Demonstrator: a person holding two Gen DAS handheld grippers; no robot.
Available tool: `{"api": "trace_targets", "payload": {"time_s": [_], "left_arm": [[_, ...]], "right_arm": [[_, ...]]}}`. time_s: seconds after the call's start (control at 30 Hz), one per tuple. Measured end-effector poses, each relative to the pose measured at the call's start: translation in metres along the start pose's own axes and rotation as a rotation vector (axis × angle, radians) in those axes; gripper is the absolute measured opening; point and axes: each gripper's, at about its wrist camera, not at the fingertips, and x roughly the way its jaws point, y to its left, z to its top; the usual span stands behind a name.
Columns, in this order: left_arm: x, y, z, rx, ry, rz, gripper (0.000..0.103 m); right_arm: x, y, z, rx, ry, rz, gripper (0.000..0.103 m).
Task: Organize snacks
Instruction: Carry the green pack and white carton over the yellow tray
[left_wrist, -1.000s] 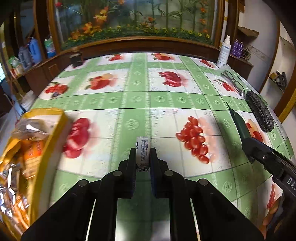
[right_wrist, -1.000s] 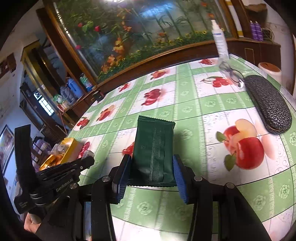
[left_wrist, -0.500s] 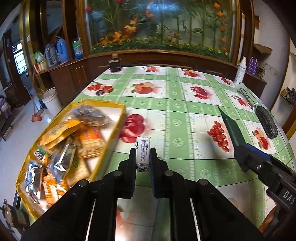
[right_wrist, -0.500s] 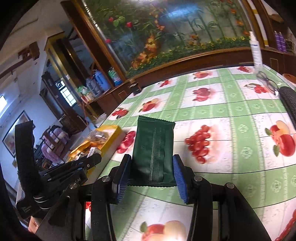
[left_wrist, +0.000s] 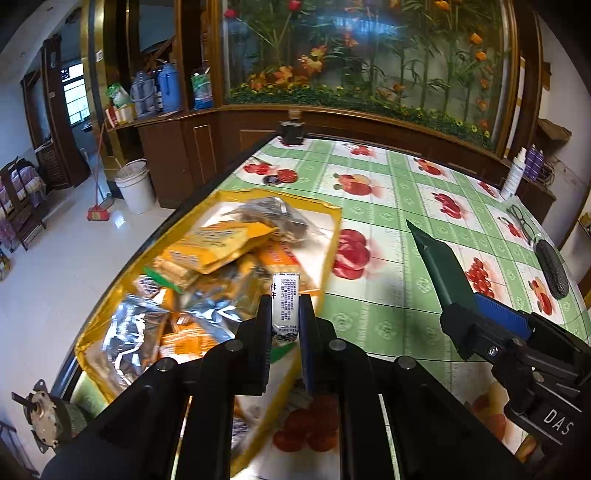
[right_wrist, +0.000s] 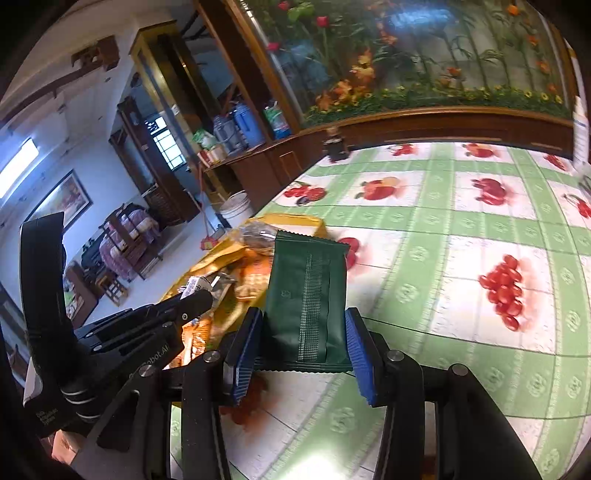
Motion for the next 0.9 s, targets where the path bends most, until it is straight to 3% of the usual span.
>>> {"api": "trace_targets", "payload": {"time_s": [0.5,0.9], "left_arm": [[0.002,0.082,0.008,-0.121,-0.027,0.08,0.011],[0.014,0.106,0.012,-0.154,-0.018,0.097,0.011]], "right_arm": [[0.055,0.078,0.031,-0.119,0.035,0.065,0.046],[0.09,0.096,0.051,-0.153,0.054,0.065,0.046]]}}
